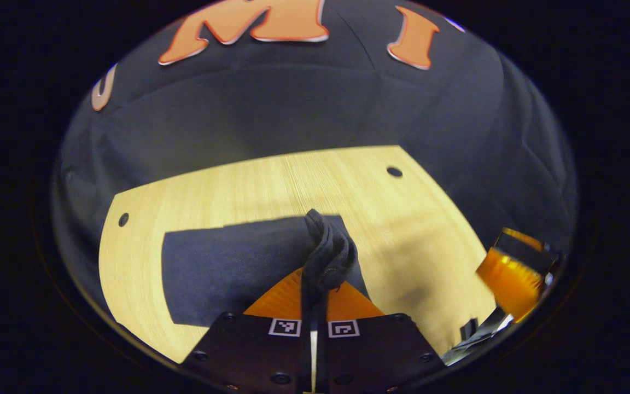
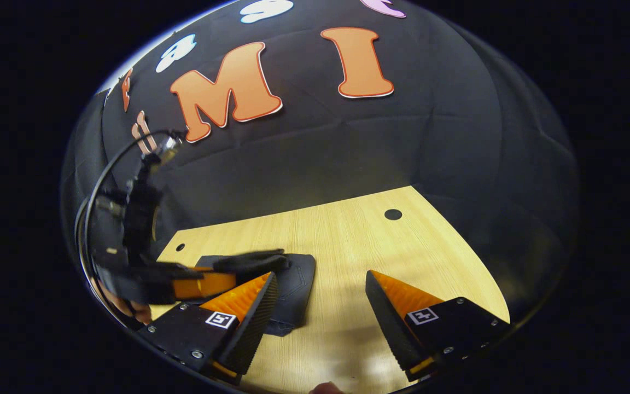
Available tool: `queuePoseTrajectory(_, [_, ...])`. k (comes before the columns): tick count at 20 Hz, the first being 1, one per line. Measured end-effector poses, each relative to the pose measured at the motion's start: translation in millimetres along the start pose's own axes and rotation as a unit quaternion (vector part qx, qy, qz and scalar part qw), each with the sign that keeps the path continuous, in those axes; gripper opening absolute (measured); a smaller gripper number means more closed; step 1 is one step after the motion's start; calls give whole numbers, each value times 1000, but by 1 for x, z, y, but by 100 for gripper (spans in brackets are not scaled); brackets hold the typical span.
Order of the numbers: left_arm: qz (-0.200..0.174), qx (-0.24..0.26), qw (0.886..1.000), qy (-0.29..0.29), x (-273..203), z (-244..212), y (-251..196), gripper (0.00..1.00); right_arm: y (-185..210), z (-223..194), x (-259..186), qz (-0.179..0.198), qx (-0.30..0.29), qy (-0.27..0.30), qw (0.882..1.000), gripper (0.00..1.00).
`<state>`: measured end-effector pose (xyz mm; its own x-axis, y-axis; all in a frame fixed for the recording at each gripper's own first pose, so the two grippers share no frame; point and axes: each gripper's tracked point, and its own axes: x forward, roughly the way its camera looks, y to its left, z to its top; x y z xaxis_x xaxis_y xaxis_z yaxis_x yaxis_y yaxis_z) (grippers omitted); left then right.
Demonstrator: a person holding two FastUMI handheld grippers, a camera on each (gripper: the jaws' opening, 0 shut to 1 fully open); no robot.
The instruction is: Grasp the waist and the cuffs of the jeans and fold them to make the two legs overlap; first hold the waist and fold one-third of the jeans toward the cuffs, then hold the cuffs and fold the remaining one-third in the same direction to finish folding.
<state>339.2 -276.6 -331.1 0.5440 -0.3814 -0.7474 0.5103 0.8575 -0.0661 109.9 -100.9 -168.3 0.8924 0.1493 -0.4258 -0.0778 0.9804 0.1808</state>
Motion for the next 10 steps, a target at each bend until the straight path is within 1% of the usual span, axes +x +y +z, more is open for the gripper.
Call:
queuePoseTrajectory(1, [-11, 8, 1000, 18, 3, -16, -8, 10, 0, -1, 1, -1, -2, 1, 1000, 98])
queuePoseTrajectory(2, [-26, 6, 999, 27, 7, -25, -14, 14, 1, -2, 1, 0, -4, 2, 1000, 98])
queuePoseTrajectory(3, [-42, -2, 999, 25, 2, -27, -19, 34, 1, -2, 2, -1, -3, 2, 1000, 98])
queuePoseTrajectory(4, [-49, -12, 999, 11, -2, -23, -19, 54, 4, -1, 1, 3, -2, 1, 1000, 98])
queuePoseTrajectory(5, [-47, -17, 999, -8, -7, -14, -13, 74, 5, 1, 1, 2, -3, -2, 1000, 98])
queuePoseTrajectory(6, [-32, -16, 999, -34, -17, -4, 0, 94, 7, 5, -1, 3, -6, -10, 1000, 98])
queuePoseTrajectory(8, [3, -15, 996, -87, -39, 19, 32, 95, 14, 20, -6, -1, -21, -38, 999, 98])
queuePoseTrajectory(10, [36, -21, 989, -145, -74, 40, 58, 97, 24, 39, -13, -2, -39, -79, 996, 98])
